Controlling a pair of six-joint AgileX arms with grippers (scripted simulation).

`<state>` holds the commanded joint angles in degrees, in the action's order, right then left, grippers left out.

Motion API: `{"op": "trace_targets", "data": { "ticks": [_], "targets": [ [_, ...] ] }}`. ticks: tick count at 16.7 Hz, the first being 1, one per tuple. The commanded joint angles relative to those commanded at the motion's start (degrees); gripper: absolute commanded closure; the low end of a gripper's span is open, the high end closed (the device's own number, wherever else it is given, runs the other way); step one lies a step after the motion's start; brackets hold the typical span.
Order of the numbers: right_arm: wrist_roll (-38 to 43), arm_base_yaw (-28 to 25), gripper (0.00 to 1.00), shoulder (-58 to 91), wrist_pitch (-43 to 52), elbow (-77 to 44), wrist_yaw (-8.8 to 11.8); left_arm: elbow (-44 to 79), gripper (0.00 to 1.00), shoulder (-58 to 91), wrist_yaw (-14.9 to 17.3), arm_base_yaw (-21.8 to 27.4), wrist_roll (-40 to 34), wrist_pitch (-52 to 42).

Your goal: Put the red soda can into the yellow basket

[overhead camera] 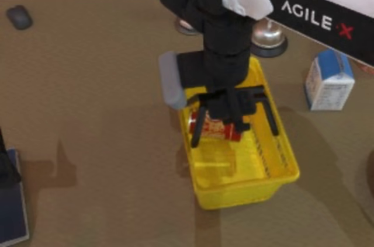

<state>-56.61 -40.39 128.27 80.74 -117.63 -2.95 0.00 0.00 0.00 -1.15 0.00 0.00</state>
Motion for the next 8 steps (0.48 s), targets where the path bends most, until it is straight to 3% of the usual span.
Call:
{"op": "trace_targets", "data": {
  "ticks": [8],
  "targets": [
    [-1.87, 1.42, 1.0, -1.53, 9.54, -7.85, -0.04, 0.0, 0.0, 0.0, 0.0, 0.0, 0.0, 0.0]
  ]
}}
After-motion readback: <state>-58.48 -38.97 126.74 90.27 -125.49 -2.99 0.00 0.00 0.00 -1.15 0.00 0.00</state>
